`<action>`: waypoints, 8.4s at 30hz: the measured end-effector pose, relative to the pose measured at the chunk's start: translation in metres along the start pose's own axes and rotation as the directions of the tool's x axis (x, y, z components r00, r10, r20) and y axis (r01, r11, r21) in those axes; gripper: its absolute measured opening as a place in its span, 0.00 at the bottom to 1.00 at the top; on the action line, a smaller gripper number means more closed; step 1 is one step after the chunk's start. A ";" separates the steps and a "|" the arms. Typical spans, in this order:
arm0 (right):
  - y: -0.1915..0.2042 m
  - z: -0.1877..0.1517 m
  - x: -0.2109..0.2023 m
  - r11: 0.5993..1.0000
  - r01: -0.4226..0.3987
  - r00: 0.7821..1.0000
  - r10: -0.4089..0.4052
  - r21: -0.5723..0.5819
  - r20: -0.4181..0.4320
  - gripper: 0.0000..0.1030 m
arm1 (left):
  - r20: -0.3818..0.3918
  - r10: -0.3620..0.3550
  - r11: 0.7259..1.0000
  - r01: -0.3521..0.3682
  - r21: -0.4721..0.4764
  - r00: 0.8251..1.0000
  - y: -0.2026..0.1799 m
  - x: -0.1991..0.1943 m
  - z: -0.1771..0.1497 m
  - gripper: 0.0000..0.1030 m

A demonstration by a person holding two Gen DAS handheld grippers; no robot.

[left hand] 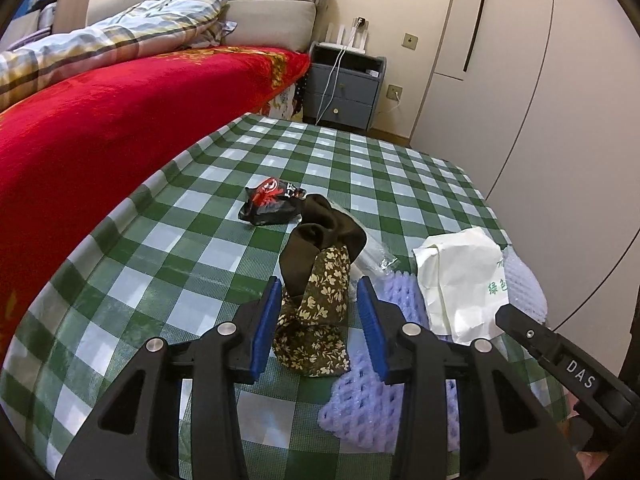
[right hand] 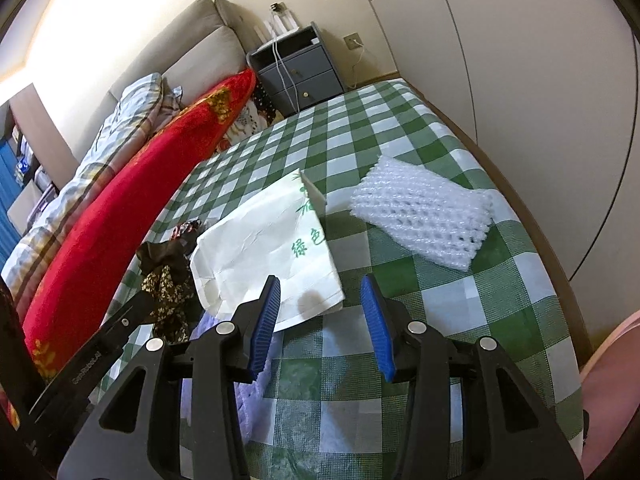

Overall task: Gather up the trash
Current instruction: 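Grasp the brown floral pouch with the left tool while the right tool grasps the white paper bag, then lift both items, carry them over the pink bucket and open both tools, then move both tools back over the table toward the foam nets, then grasp the lavender foam net with the left tool while the right tool grasps the white foam net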

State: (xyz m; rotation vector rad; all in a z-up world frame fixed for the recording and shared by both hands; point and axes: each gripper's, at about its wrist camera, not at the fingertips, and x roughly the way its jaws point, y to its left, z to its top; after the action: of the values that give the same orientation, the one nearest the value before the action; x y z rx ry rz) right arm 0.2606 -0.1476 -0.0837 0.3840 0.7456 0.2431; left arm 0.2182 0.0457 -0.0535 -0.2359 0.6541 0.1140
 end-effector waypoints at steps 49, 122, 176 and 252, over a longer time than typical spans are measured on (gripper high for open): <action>0.055 -0.036 -0.196 0.955 0.082 0.977 -0.021 -0.284 0.212 0.03 | 0.073 -0.116 0.989 0.109 0.099 0.990 -0.017 -0.123 -0.022 0.05; -0.008 -0.061 -0.272 0.917 0.382 0.902 -0.344 -0.110 0.261 0.03 | -0.016 -0.350 0.898 0.340 0.280 0.937 -0.125 -0.144 -0.083 0.05; -0.075 -0.068 -0.257 0.828 0.551 0.810 -0.561 0.108 0.171 0.27 | -0.195 -0.478 0.822 0.514 0.246 0.857 -0.177 -0.094 -0.101 0.15; -0.025 0.020 -0.016 0.979 0.187 0.982 -0.188 -0.081 -0.007 0.05 | -0.160 -0.064 0.993 0.079 0.085 0.985 -0.046 -0.020 -0.050 0.09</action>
State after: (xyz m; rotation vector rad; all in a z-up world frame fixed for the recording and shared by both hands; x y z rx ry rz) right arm 0.2650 -0.1806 -0.0706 0.2345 0.7791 0.0981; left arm 0.1813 -0.0124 -0.0718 -0.1809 0.8046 -0.0041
